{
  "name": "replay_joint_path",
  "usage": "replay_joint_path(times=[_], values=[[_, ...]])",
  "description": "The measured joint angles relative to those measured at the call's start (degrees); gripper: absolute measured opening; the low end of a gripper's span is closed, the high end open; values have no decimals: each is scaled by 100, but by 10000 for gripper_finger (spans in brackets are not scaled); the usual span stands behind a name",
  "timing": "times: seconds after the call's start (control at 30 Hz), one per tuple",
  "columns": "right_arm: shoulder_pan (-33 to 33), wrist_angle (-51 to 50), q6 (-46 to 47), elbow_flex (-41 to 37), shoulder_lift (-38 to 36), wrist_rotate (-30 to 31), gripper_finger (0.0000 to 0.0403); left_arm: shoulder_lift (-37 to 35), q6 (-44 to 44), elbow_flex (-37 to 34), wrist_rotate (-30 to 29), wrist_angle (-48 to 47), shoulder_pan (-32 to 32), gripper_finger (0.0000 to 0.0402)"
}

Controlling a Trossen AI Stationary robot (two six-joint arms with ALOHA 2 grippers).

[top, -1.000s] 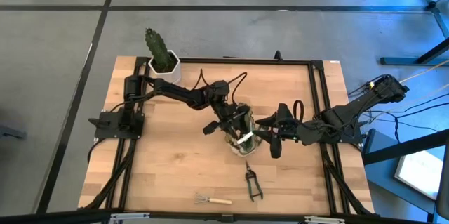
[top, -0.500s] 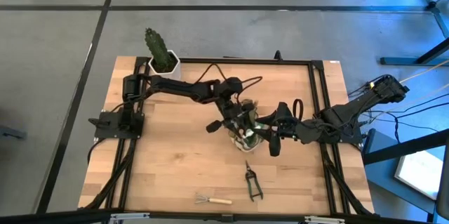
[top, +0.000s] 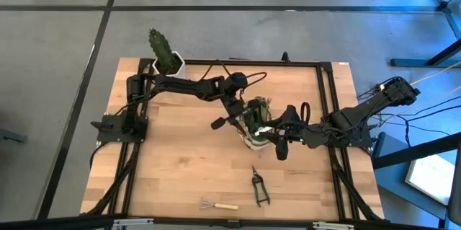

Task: Pick & Place Garden tools in Gardening bag
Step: Put the trowel into the gardening bag

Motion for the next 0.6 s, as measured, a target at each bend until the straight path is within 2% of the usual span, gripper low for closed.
replay_joint_path(times=[0.43, 0.6], values=[[0, 191, 61, -181, 29, -7, 201, 172, 341, 4, -218, 163, -16, 59], [0, 185, 44, -181, 29, -7, 201, 177, 463, 4, -692, 374, 13, 59]])
